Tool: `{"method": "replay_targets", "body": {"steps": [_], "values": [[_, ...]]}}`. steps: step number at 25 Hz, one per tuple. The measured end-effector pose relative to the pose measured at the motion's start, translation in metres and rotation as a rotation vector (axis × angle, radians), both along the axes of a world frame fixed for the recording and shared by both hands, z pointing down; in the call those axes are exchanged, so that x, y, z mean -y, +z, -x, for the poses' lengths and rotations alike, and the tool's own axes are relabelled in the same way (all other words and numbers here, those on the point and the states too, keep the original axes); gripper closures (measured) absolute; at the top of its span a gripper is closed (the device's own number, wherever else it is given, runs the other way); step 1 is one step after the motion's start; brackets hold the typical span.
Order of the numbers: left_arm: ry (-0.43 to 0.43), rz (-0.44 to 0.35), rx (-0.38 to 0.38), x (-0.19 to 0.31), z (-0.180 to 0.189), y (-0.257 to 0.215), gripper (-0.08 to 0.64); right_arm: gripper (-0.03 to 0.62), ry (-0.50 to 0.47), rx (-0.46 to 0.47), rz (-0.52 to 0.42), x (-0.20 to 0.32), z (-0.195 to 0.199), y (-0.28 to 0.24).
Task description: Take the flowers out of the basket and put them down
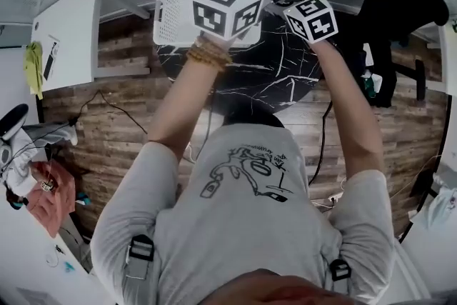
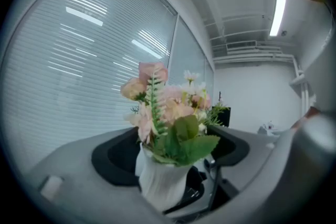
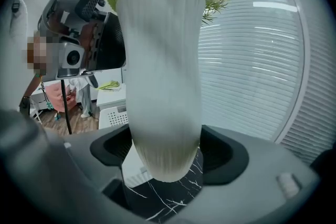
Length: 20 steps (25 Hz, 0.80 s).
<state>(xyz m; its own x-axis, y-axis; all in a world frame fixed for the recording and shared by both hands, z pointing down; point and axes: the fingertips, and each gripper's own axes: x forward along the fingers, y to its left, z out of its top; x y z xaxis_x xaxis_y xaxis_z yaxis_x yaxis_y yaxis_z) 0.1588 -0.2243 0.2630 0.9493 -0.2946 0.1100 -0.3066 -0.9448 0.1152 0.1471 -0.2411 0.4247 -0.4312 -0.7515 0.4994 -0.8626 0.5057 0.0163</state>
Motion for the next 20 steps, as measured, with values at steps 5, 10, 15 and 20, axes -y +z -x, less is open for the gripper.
{"method": "replay_targets", "body": {"steps": [5, 10, 15, 20], "values": [[0.094, 0.01, -0.003, -0.035, -0.05, 0.006, 0.161, 0.181, 0.088, -0.018, 0.008, -0.033, -0.053, 0.005], [0.176, 0.014, -0.001, -0.063, -0.091, 0.008, 0.161, 0.181, 0.165, -0.018, 0.013, -0.061, -0.095, 0.008], [0.205, 0.021, 0.005, -0.077, -0.11, 0.012, 0.163, 0.181, 0.187, -0.015, 0.018, -0.074, -0.113, 0.011], [0.209, 0.025, 0.018, -0.081, -0.118, 0.02, 0.163, 0.181, 0.19, -0.005, 0.019, -0.076, -0.118, 0.018]]}}
